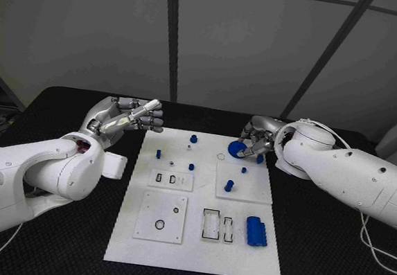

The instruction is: Assemble the parts on the task board

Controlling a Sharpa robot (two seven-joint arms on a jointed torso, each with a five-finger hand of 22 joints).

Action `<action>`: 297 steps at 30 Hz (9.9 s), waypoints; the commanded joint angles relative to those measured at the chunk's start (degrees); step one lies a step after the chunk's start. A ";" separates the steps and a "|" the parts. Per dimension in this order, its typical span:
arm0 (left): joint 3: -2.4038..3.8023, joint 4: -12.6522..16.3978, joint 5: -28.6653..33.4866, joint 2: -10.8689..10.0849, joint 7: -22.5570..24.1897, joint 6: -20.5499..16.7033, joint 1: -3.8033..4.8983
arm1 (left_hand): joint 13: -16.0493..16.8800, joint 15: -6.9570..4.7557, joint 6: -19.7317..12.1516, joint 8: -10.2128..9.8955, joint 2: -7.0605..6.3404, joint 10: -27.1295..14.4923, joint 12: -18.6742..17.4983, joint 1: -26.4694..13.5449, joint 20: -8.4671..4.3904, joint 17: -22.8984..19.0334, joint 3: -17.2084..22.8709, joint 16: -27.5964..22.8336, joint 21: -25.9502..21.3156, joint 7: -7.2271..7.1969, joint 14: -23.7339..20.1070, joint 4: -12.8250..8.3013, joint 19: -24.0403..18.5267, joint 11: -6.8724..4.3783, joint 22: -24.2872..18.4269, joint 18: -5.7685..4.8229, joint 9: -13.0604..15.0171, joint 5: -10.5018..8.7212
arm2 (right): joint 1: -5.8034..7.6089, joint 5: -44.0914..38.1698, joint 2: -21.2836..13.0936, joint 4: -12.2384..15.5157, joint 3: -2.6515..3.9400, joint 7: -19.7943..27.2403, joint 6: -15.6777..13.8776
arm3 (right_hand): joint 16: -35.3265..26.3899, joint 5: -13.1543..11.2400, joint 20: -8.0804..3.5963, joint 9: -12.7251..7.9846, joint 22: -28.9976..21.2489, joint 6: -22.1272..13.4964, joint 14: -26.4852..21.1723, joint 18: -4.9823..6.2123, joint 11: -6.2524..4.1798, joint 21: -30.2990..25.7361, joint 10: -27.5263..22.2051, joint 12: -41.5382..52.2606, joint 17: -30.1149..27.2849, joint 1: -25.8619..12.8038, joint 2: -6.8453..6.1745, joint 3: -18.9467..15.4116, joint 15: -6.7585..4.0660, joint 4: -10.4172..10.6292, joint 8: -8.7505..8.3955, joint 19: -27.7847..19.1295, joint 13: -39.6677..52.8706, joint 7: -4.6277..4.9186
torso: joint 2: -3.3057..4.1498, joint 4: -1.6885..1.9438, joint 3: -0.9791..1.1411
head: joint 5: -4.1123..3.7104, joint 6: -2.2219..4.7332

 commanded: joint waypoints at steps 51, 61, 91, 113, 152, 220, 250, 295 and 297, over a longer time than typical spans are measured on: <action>0.05 -0.21 -0.43 0.19 -0.25 0.86 0.09 | 0.00 0.39 0.20 -0.46 0.72 -0.27 -0.28 -0.04 0.14 0.12 0.09 -0.45 -0.34 0.27 -0.05 -0.47 0.35 0.04 -0.17 0.38 -0.03 -0.25 | -0.06 -13.48 5.18 9.11 -0.57 -0.36 -13.59 | 1.63 2.36 -1.36 -0.26 7.39 9.51 5.44 -1.70 -1.49 4.37 5.24 9.18 12.66 1.74 3.58 5.39 -0.86 -2.77 1.13 4.30 10.48 -1.42 | -0.02 0.12 -0.06 | 0.24 0.17; 0.05 -0.34 -0.43 0.36 -0.25 0.97 0.09 | 0.00 0.40 0.20 -0.48 0.79 -0.27 -0.30 0.01 0.15 0.13 0.12 -0.48 -0.37 0.27 -0.06 -0.51 0.35 0.04 -0.19 0.38 -0.02 -0.24 | -0.29 -13.72 9.68 5.81 -1.85 -0.06 -12.05 | 1.67 2.35 -1.34 -0.35 7.36 9.35 5.45 -1.69 -1.41 4.36 5.10 9.05 12.74 1.50 3.40 5.60 -0.80 -2.73 0.83 4.26 10.39 -1.32 | -0.02 0.01 -0.03 | 0.33 0.13; 0.05 -0.36 -0.43 0.39 -0.36 1.23 0.10 | 0.01 0.41 0.21 -0.51 0.88 -0.28 -0.33 0.05 0.16 0.14 0.13 -0.55 -0.41 0.28 -0.07 -0.59 0.36 0.05 -0.25 0.38 -0.02 -0.25 | -1.05 -14.24 13.36 1.05 -2.35 -0.86 -7.84 | 1.80 0.76 -0.54 -0.67 6.46 6.88 5.49 -1.51 -0.31 3.80 3.00 6.57 13.01 -1.77 1.00 6.36 0.13 -2.17 -2.29 3.43 8.15 -0.13 | -0.02 0.01 0.03 | 0.51 -0.32; 0.05 -0.43 -0.43 0.25 -0.58 1.15 0.11 | 0.01 0.42 0.18 -0.55 0.92 -0.31 -0.37 0.01 0.17 0.15 0.11 -0.60 -0.44 0.31 -0.08 -0.60 0.36 0.07 -0.28 0.38 -0.03 -0.26 | -1.09 -13.30 12.68 1.48 -2.44 -1.10 -7.78 | 2.21 -1.72 0.67 -0.45 6.14 2.30 5.67 -1.40 1.02 3.55 1.54 5.25 13.83 -4.82 -0.88 6.54 1.36 -0.93 -6.44 2.99 6.90 1.22 | -0.02 -0.07 0.05 | 0.61 -0.21; 0.05 -1.57 -0.43 0.43 -0.55 1.25 0.10 | 0.00 0.45 0.13 -0.61 1.06 -0.37 -0.44 0.02 0.19 0.17 0.12 -0.70 -0.50 0.36 -0.09 -0.67 0.36 0.11 -0.36 0.37 -0.03 -0.25 | -1.38 -4.01 9.70 4.41 -2.43 2.15 -7.32 | 2.78 -2.43 -0.57 -0.83 7.82 -0.12 5.96 -1.65 -1.21 4.46 4.00 8.65 15.09 -5.34 -0.62 7.44 -0.31 -1.56 -7.91 3.98 10.54 -0.66 | 0.11 -0.36 0.03 | 0.65 0.10; 0.04 -2.62 -0.44 0.29 -0.48 1.79 -0.03 | 0.11 0.41 0.54 -0.49 1.34 0.18 -0.25 0.11 0.21 0.26 0.09 -0.98 -0.69 0.15 -0.06 -1.01 0.35 -0.05 -0.60 0.38 0.05 -0.26 | -1.31 11.27 -9.34 12.51 -2.31 13.53 -15.97 | 1.49 -0.76 -0.28 -0.40 3.09 5.06 5.31 -0.75 -0.26 1.60 1.59 5.45 12.52 -2.93 -0.10 8.74 0.26 -4.78 -6.52 0.96 7.58 -0.16 | 0.08 -1.08 0.24 | 0.15 0.12; 0.04 -3.58 -0.43 1.00 -0.18 2.90 -0.48 | 0.06 0.72 0.93 -0.64 1.82 0.73 -0.43 0.02 0.60 0.30 -0.29 -2.27 -2.68 0.13 -0.77 -1.89 -1.77 -0.01 -1.97 0.29 0.00 -0.26 | -3.24 14.03 -11.63 4.77 -2.35 17.89 -11.64 | 1.29 -0.81 0.23 -0.60 1.65 -1.10 5.24 -0.51 0.47 0.48 0.61 4.19 12.26 -0.72 -0.48 7.03 0.85 -5.38 -7.38 0.21 6.36 0.65 | 0.18 -1.04 0.32 | -0.98 0.28; 0.04 -4.07 -0.43 0.87 -0.33 2.77 -0.49 | 0.05 0.78 0.90 -0.67 1.93 0.68 -0.47 -0.02 0.66 0.29 -0.31 -2.42 -2.91 0.19 -0.85 -1.96 -1.97 0.04 -2.13 0.30 -0.01 -0.25 | -4.39 13.96 -9.71 2.55 -2.35 15.69 -10.16 | 1.73 -0.49 0.47 -0.11 3.93 5.91 5.47 -0.92 0.59 1.70 2.56 6.73 13.12 -1.00 1.88 6.84 1.04 -4.83 -4.58 1.87 8.62 0.82 | 0.17 -1.17 0.35 | -0.90 -0.04; 0.04 -4.07 -0.43 0.87 -0.34 2.76 -0.49 | 0.05 0.78 0.90 -0.67 1.93 0.68 -0.47 -0.02 0.66 0.29 -0.31 -2.42 -2.91 0.19 -0.85 -1.96 -1.97 0.04 -2.13 0.30 -0.01 -0.25 | -4.40 13.92 -9.64 2.52 -2.35 15.62 -10.18 | 1.79 -0.49 0.45 -0.12 4.04 6.05 5.49 -0.94 0.56 1.77 2.62 6.79 13.23 -0.99 2.00 6.90 1.01 -4.85 -4.54 1.95 8.68 0.79 | 0.16 -1.15 0.35 | -0.87 -0.02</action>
